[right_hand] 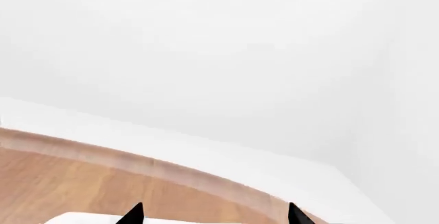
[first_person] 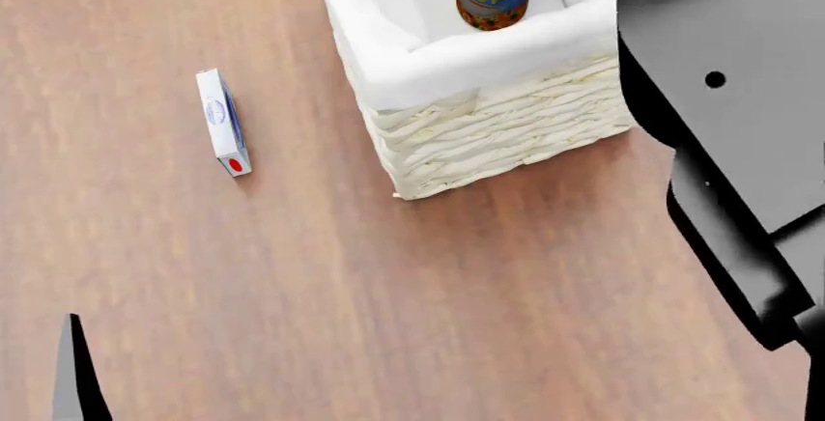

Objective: Pick up the alphabet soup and the cream cheese box, and put them in the basket.

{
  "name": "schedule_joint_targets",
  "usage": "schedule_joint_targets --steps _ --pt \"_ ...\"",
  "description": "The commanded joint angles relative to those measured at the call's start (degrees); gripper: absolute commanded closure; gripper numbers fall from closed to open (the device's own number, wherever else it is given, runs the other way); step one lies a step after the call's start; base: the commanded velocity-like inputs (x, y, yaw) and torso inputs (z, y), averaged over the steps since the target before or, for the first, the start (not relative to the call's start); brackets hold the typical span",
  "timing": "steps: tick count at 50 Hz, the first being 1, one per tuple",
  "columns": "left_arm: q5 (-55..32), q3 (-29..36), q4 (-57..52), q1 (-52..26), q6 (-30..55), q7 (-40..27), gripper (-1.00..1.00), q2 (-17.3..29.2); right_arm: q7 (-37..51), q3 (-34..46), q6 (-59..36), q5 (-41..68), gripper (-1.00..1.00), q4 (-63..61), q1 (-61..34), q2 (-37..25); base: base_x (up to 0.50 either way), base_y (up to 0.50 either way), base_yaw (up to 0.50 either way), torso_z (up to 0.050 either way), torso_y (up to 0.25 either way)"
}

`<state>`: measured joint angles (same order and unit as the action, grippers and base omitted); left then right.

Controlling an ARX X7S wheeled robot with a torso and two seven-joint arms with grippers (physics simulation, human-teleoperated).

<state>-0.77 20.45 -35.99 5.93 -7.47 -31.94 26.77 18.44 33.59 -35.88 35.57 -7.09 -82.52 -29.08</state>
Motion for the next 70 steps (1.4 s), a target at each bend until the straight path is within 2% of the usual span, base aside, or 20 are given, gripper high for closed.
schedule_joint_targets --steps 1,5,6,11,12,20,31,42,51,62,70 --pt "-0.10 0.14 0.19 -0.16 -0.02 0.01 -1.00 0.12 9.01 -1.57 3.61 -4.29 -1.00 -22.50 7.96 -7.83 0.00 0.00 0.00 0.000 0.000" --pt "-0.03 0.50 1.12 -0.64 -0.24 0.21 -1.00 -0.05 13.92 -3.38 5.75 -5.45 -1.00 -30.31 14.55 -10.90 0.00 0.00 0.00 0.000 0.000" --pt "0.04 0.68 1.00 -0.64 -0.17 0.30 -1.00 -0.05 15.94 -2.17 7.33 -10.06 -1.00 -33.13 17.37 -13.04 0.00 0.00 0.00 0.000 0.000" --pt "-0.19 0.68 0.93 -1.03 0.26 0.43 -1.00 0.03 18.57 -1.70 12.48 -14.49 -1.00 -36.96 24.75 -16.19 0.00 0.00 0.00 0.000 0.000" --pt "-0.19 0.71 0.57 -1.32 0.70 0.51 -1.00 0.01 20.79 -1.51 15.88 -16.48 -1.00 -37.38 29.56 -17.01 0.00 0.00 0.00 0.000 0.000" --pt "-0.23 1.40 0.39 -2.72 1.73 1.10 -1.00 -0.25 30.09 -0.14 27.44 -23.90 -1.00 -37.50 47.05 -19.75 0.00 0.00 0.00 0.000 0.000" --pt "-0.07 2.38 0.43 -3.71 1.94 1.69 -1.00 -0.48 35.56 3.56 36.24 -27.74 -1.00 -32.83 62.20 -21.62 0.00 0.00 0.00 0.000 0.000" --pt "0.69 3.50 0.15 -5.21 3.35 2.18 -1.00 -1.01 35.80 5.04 43.29 -26.45 -1.00 -28.84 67.11 -21.34 0.00 0.00 0.00 0.000 0.000" --pt "-2.35 3.53 0.52 -9.23 4.51 4.00 -1.00 -1.59 34.59 5.71 43.01 -25.08 -1.00 -27.84 66.71 -20.46 0.00 0.00 0.00 0.000 0.000" --pt "-8.48 5.90 5.97 -24.08 12.59 10.67 -1.00 -4.88 34.56 6.02 43.50 -25.50 -1.00 -27.38 67.35 -20.20 0.00 0.00 0.00 0.000 0.000" --pt "-14.56 4.69 18.12 -32.65 9.61 15.60 -1.00 -8.91 34.37 5.92 41.77 -25.10 -1.00 -29.25 66.96 -20.55 0.00 0.00 0.00 0.000 0.000"
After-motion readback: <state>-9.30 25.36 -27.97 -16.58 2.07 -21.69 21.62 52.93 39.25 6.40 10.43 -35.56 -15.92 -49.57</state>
